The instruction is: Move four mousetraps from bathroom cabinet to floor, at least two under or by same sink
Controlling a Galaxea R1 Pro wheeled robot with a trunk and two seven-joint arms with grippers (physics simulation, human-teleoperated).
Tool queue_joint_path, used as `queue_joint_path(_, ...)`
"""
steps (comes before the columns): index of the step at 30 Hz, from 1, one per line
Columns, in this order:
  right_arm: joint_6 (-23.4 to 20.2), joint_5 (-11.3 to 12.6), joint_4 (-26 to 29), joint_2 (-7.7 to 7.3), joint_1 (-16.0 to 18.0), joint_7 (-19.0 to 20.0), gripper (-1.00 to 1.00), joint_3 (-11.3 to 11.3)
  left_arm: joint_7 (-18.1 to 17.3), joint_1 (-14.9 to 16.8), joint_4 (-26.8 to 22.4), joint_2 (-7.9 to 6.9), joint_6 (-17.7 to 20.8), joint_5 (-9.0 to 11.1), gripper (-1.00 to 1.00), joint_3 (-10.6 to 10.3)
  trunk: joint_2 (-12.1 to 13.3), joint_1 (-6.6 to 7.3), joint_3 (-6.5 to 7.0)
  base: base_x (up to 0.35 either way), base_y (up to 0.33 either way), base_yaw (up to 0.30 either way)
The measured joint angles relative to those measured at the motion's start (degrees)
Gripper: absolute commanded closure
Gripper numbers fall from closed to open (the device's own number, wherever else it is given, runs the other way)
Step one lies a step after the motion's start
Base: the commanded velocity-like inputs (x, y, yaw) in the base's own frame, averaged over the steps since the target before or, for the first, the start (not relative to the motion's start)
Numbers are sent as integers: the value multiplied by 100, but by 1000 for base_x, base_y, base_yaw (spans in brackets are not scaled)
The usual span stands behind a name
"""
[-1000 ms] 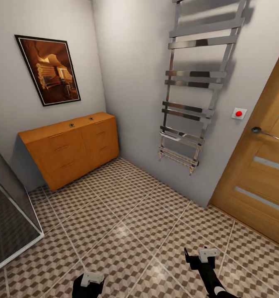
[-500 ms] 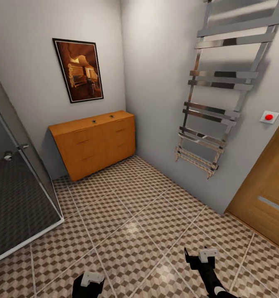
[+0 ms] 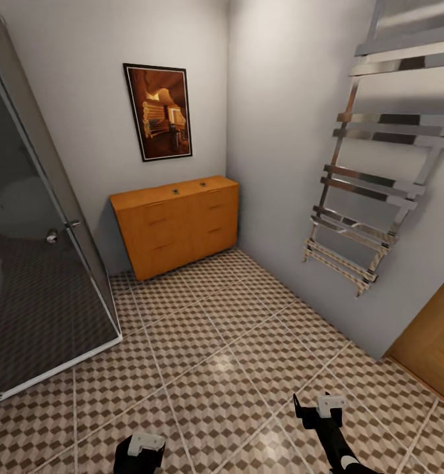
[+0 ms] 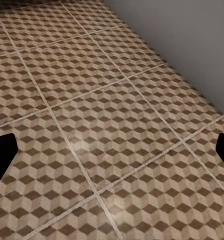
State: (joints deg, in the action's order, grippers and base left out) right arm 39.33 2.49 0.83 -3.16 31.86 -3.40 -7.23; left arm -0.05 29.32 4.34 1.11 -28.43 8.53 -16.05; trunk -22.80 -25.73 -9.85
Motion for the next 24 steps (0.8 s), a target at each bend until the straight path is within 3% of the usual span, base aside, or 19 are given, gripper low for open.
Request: queue_joint_path(24, -1, 0, 0, 0, 0, 1, -100, 0, -3, 0, -3, -2, -1, 0, -100, 2, 0, 1, 0, 207, -6, 23)
